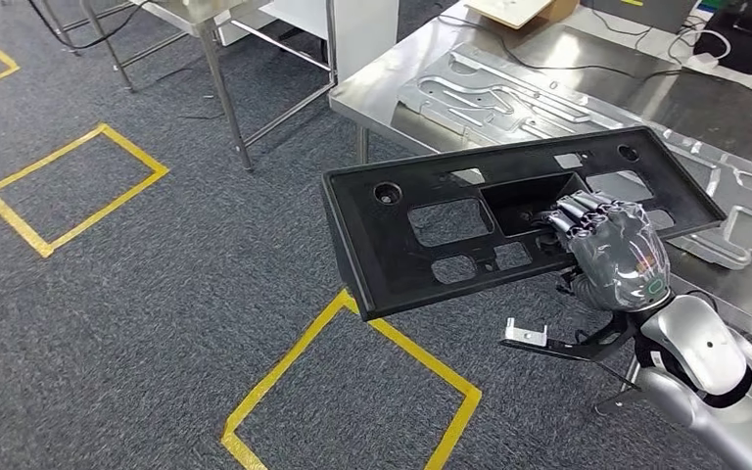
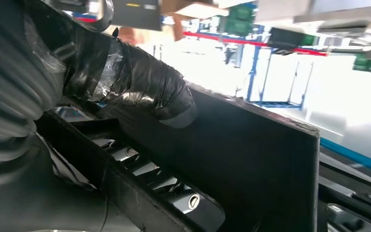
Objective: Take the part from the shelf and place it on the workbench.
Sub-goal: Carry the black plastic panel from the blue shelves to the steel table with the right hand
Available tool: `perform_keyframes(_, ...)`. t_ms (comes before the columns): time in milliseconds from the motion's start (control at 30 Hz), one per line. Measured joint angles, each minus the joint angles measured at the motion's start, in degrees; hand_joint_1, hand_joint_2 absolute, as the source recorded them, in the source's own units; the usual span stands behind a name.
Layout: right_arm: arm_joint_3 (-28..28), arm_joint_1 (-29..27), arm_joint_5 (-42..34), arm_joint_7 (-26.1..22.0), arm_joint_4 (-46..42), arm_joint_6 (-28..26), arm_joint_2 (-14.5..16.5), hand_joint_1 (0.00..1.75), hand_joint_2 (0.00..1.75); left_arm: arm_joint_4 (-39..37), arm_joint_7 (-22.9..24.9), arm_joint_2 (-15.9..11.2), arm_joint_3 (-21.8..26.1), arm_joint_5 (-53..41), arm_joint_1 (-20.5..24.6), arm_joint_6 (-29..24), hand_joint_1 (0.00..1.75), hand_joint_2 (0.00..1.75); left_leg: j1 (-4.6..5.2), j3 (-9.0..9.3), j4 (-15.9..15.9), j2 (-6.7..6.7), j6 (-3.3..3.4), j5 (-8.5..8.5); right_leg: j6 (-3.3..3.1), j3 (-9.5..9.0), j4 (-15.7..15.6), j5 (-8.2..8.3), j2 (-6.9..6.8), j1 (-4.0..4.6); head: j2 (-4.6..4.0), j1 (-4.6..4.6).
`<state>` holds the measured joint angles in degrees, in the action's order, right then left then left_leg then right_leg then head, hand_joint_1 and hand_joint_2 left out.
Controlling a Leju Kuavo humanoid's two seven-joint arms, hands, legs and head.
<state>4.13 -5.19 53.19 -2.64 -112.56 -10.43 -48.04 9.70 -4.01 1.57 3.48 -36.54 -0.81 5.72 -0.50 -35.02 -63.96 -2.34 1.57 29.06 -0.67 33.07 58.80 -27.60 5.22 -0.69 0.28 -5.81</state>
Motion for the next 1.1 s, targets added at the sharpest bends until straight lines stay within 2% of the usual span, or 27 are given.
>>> perform_keyframes(67, 0.06, 0.0, -0.01, -0.03, 0.0, 0.02, 0.0, 1.75, 1.75, 0.0, -0.09, 0.0, 0.01, 0.0, 0.04, -0.01, 0.0, 1.75, 0.16, 2.1, 4.63, -1.66, 0.42, -1.25, 0.63, -0.03, -0.14, -0.08, 1.39, -0.15, 0.01, 0.0)
perform_keyframes(133, 0.13, -0.07, -0.03, -0.1, 0.01, 0.05, -0.05, 1.75, 1.75, 0.0, -0.17, 0.05, 0.01, 0.0, 0.23, -0.01, 0.0, 1.75, 0.32, 2.93, 5.93, -0.88, 0.82, -1.01, 1.37, 0.05, 0.06, 0.47, 2.38, -0.33, 0.02, 0.01)
perform_keyframes(167, 0.21, -0.12, -0.05, -0.13, 0.02, 0.07, -0.13, 1.75, 1.75, 0.0, -0.21, 0.14, 0.02, 0.0, 0.3, 0.0, 0.0, 1.75, 0.36, 3.5, 6.54, -0.18, 1.15, -0.97, 1.6, 0.11, 0.4, 0.59, 2.03, -0.38, 0.01, -0.03)
perform_keyframes(233, 0.47, 0.15, -0.12, -0.16, 0.02, 0.15, -0.41, 1.75, 1.75, 0.0, -0.27, 0.26, 0.02, 0.0, 0.24, 0.01, 0.0, 1.75, 0.31, 4.9, 7.47, 1.26, 1.8, -0.76, 1.98, 1.24, 2.95, -0.45, -0.75, -0.2, 0.0, -0.04)
perform_keyframes(300, 0.63, 0.53, -0.22, -0.17, 0.05, 0.37, -0.54, 1.75, 1.75, 0.0, -0.32, 0.26, 0.02, 0.0, 0.07, 0.01, 0.0, 1.75, 0.43, 5.71, 7.73, 2.58, 2.08, -0.23, 2.45, 4.73, 9.02, -3.23, -3.83, -0.14, 0.0, -0.04)
perform_keyframes(333, 0.63, 0.61, -0.3, -0.18, 0.1, 0.55, -0.52, 1.75, 1.75, 0.0, -0.36, 0.26, 0.02, 0.0, 0.04, 0.02, 0.0, 1.75, 0.5, 6.03, 7.74, 3.23, 2.07, 0.15, 2.69, 6.89, 12.33, -4.38, -4.46, -0.23, 0.0, -0.05)
perform_keyframes(367, 0.62, 0.61, -0.35, -0.2, 0.19, 0.73, -0.5, 1.75, 1.75, 0.0, -0.4, 0.26, 0.03, 0.0, 0.01, 0.03, 0.0, 1.75, 0.53, 6.45, 7.73, 3.9, 1.98, 0.62, 2.83, 8.52, 14.43, -4.66, -4.76, -0.33, 0.0, -0.04)
perform_keyframes(400, 0.61, 0.63, -0.39, -0.21, 0.28, 0.86, -0.49, 1.75, 1.75, 0.0, -0.43, 0.27, 0.03, 0.0, -0.01, 0.04, 0.0, 1.75, 0.53, 7.01, 7.73, 4.57, 1.85, 1.17, 2.92, 9.2, 14.6, -3.79, -4.95, -0.4, 0.0, -0.05)
perform_keyframes(433, 0.6, 0.68, -0.42, -0.22, 0.37, 0.96, -0.48, 1.75, 1.75, 0.0, -0.45, 0.27, 0.04, -0.01, -0.04, 0.05, 0.0, 1.75, 0.53, 7.73, 7.74, 5.27, 1.71, 1.78, 2.86, 8.78, 12.67, -1.83, -5.23, -0.45, 0.0, -0.05)
perform_keyframes(467, 0.6, 0.77, -0.43, -0.22, 0.44, 0.98, -0.49, 1.75, 1.75, 0.0, -0.46, 0.28, 0.04, -0.01, -0.06, 0.07, 0.0, 1.75, 0.52, 8.57, 7.76, 6.01, 1.54, 2.5, 2.67, 7.47, 8.94, 0.65, -5.99, -0.44, 0.0, -0.05)
perform_keyframes(500, 0.58, 0.88, -0.43, -0.22, 0.51, 0.99, -0.47, 1.75, 1.75, -0.01, -0.46, 0.28, 0.04, -0.02, -0.12, 0.08, 0.0, 1.75, 0.52, 9.42, 7.87, 6.73, 1.33, 3.16, 2.37, 6.16, 5.65, 2.37, -7.28, -0.15, -0.01, -0.05)
perform_keyframes(533, 0.54, 1.01, -0.44, -0.22, 0.58, 1.01, -0.47, 1.75, 1.75, -0.01, -0.48, 0.29, 0.04, -0.03, -0.14, 0.1, 0.0, 1.75, 0.58, 10.17, 8.05, 7.43, 1.02, 3.74, 1.99, 5.1, 2.83, 3.19, -8.6, 0.26, -0.01, -0.07)
perform_keyframes(567, 0.49, 1.12, -0.44, -0.22, 0.65, 1.02, -0.52, 1.75, 1.75, 0.0, -0.5, 0.29, 0.04, -0.04, -0.11, 0.1, 0.0, 1.75, 0.64, 10.8, 8.43, 8.17, 0.65, 4.31, 1.59, 4.38, 1.25, 3.15, -9.55, 0.76, -0.01, -0.08)
perform_keyframes(600, 0.45, 1.19, -0.45, -0.22, 0.7, 1.03, -0.57, 1.75, 1.75, 0.0, -0.52, 0.29, 0.04, -0.04, -0.08, 0.1, 0.0, 1.75, 0.71, 11.62, 8.72, 8.86, 0.26, 4.61, 1.12, 4.1, 0.94, 2.41, -9.67, 1.11, 0.0, -0.1)
perform_keyframes(667, 0.42, 1.28, -0.45, -0.23, 0.7, 1.03, -0.75, 1.75, 1.75, 0.04, -0.55, 0.29, 0.04, -0.06, 0.17, 0.07, 0.0, 1.75, 0.78, 12.66, 8.1, 9.55, -0.45, 4.7, 0.27, 2.8, 0.32, 1.56, -8.05, 1.01, 0.02, -0.1)
perform_keyframes(700, 0.43, 1.41, -0.45, -0.23, 0.69, 1.03, -0.82, 1.75, 1.75, 0.07, -0.55, 0.29, 0.04, -0.07, 0.27, 0.08, 0.0, 1.75, 0.71, 12.17, 5.88, 8.66, -0.72, 4.02, -0.16, 1.9, 0.06, 1.07, -7.16, 0.72, 0.02, -0.1)
perform_keyframes(733, 0.43, 1.59, -0.45, -0.24, 0.68, 1.02, -0.89, 1.75, 1.75, 0.09, -0.55, 0.29, 0.04, -0.08, 0.35, 0.09, 0.0, 1.75, 0.6, 10.29, 2.44, 7.15, -0.93, 3.29, -0.49, 0.85, -0.15, 0.55, -6.41, 0.53, 0.02, -0.1)
perform_keyframes(767, 0.43, 1.76, -0.45, -0.25, 0.67, 1.02, -0.93, 1.75, 1.75, 0.11, -0.55, 0.31, 0.04, -0.08, 0.39, 0.09, 0.0, 1.75, 0.42, 7.47, -1.81, 5.43, -1.12, 2.92, -0.79, -0.28, -0.4, -0.07, -5.72, 0.35, 0.02, -0.09)
perform_keyframes(800, 0.39, 1.9, -0.45, -0.25, 0.68, 1.02, -0.95, 1.75, 1.75, 0.11, -0.57, 0.34, 0.04, -0.08, 0.36, 0.09, 0.0, 1.75, 0.23, 4.18, -5.86, 3.89, -1.27, 3.36, -0.98, -1.33, -0.63, -0.8, -5.05, 0.26, 0.02, -0.08)
perform_keyframes(833, 0.33, 1.97, -0.45, -0.26, 0.69, 1.02, -0.94, 1.75, 1.75, 0.11, -0.58, 0.37, 0.04, -0.07, 0.29, 0.09, 0.0, 1.75, 0.07, 1.07, -8.64, 3.17, -1.43, 4.88, -1.03, -2.43, -0.85, -1.59, -4.3, 0.16, 0.02, -0.08)
perform_keyframes(867, 0.26, 2.0, -0.45, -0.26, 0.7, 1.03, -0.91, 1.75, 1.75, 0.11, -0.6, 0.39, 0.04, -0.07, 0.18, 0.1, 0.0, 1.75, -0.05, -1.52, -9.87, 2.92, -1.59, 7.01, -1.02, -3.72, -1.05, -2.49, -3.51, 0.04, 0.02, -0.07)
perform_keyframes(900, 0.2, 2.02, -0.45, -0.26, 0.72, 1.03, -0.87, 1.75, 1.75, 0.11, -0.59, 0.39, 0.04, -0.07, -0.02, 0.12, 0.0, 1.75, -0.13, -3.49, -9.66, 2.85, -1.72, 9.07, -0.92, -5.15, -1.2, -3.49, -2.63, -0.13, 0.02, -0.08)
perform_keyframes(933, 0.16, 2.03, -0.45, -0.26, 0.72, 1.03, -0.84, 1.75, 1.75, 0.1, -0.57, 0.37, 0.04, -0.08, -0.28, 0.13, 0.0, 1.75, -0.14, -4.87, -8.21, 2.75, -1.82, 10.04, -0.74, -6.64, -1.32, -4.56, -1.76, -0.35, 0.02, -0.08)
perform_keyframes(967, 0.15, 2.04, -0.45, -0.26, 0.72, 1.04, -0.81, 1.75, 1.75, 0.1, -0.55, 0.35, 0.05, -0.08, -0.56, 0.14, 0.0, 1.75, -0.14, -5.86, -5.76, 2.38, -1.91, 8.99, -0.49, -8.14, -1.41, -5.71, -0.93, -0.58, 0.01, -0.08)
perform_keyframes(1000, 0.13, 1.98, -0.45, -0.26, 0.73, 1.04, -0.8, 1.75, 1.75, 0.07, -0.52, 0.33, 0.05, -0.09, -0.92, 0.14, 0.0, 1.75, -0.14, -6.49, -2.69, 1.49, -1.98, 4.46, -0.18, -9.43, -1.54, -6.91, -0.16, -0.82, 0.01, -0.08)
perform_keyframes(1067, -0.04, 1.88, -0.45, -0.28, 0.85, 1.08, -0.66, 1.75, 1.75, -0.17, -0.52, 0.26, 0.05, -0.09, -1.34, 0.19, 0.0, 1.75, 0.1, -6.8, 1.53, -0.15, -1.58, -4.64, 0.69, -11.42, -1.92, -9.03, 1.33, -1.08, 0.0, -0.06)
perform_keyframes(1100, -0.12, 1.76, -0.45, -0.29, 0.91, 1.1, -0.6, 1.75, 1.75, -0.26, -0.52, 0.22, 0.05, -0.08, -1.29, 0.2, 0.0, 1.75, 0.26, -6.5, 2.39, -0.45, -1.15, -7.35, 1.14, -12.27, -2.41, -9.61, 1.98, -1.17, 0.0, -0.02)
